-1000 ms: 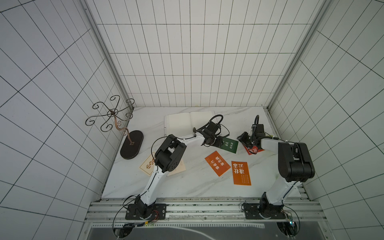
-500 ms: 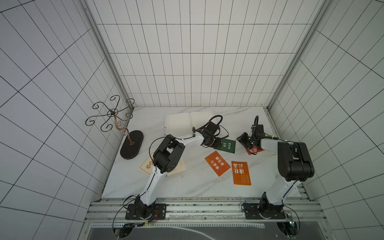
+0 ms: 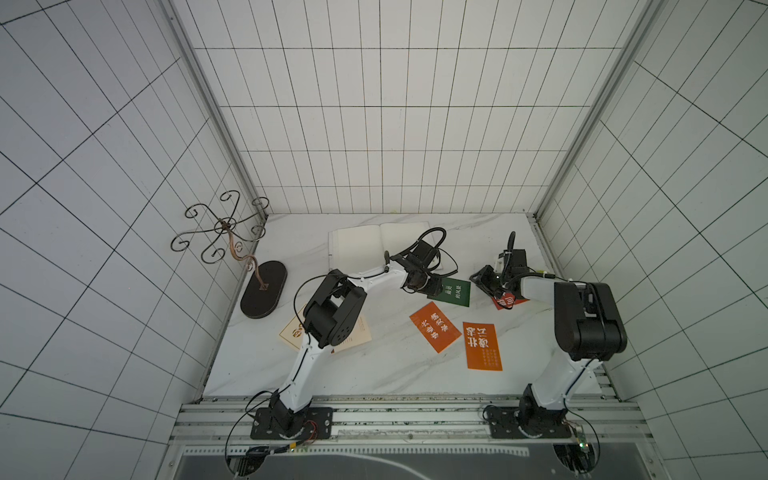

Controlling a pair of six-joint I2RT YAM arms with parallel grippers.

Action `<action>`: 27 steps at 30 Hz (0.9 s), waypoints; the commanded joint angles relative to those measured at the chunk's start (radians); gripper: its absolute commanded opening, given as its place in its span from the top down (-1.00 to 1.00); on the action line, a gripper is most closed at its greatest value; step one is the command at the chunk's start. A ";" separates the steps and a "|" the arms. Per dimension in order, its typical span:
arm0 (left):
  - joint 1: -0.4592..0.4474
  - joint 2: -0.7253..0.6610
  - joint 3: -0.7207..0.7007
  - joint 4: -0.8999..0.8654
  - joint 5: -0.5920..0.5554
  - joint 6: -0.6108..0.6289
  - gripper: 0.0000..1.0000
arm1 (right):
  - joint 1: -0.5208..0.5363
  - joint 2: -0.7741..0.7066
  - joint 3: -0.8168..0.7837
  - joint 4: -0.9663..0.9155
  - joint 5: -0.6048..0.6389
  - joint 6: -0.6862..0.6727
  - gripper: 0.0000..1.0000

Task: Place the photos into the photo albums
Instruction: Adjust the photo at the center of the board.

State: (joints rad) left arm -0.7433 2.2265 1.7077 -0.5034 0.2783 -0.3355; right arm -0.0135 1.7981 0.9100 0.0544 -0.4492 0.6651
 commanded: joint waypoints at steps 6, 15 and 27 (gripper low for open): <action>-0.020 -0.088 -0.015 -0.024 0.033 0.036 0.15 | -0.005 0.008 0.050 -0.069 -0.010 -0.018 0.26; -0.018 -0.064 -0.116 0.015 0.032 0.022 0.15 | -0.006 0.021 0.071 -0.052 -0.038 -0.027 0.26; 0.024 -0.018 -0.146 -0.011 -0.001 0.043 0.16 | -0.005 0.097 0.077 -0.025 -0.166 -0.027 0.26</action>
State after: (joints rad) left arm -0.7357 2.1780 1.5768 -0.5167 0.3012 -0.3119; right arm -0.0135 1.8408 0.9352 0.0616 -0.5613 0.6456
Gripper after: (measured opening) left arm 0.421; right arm 0.370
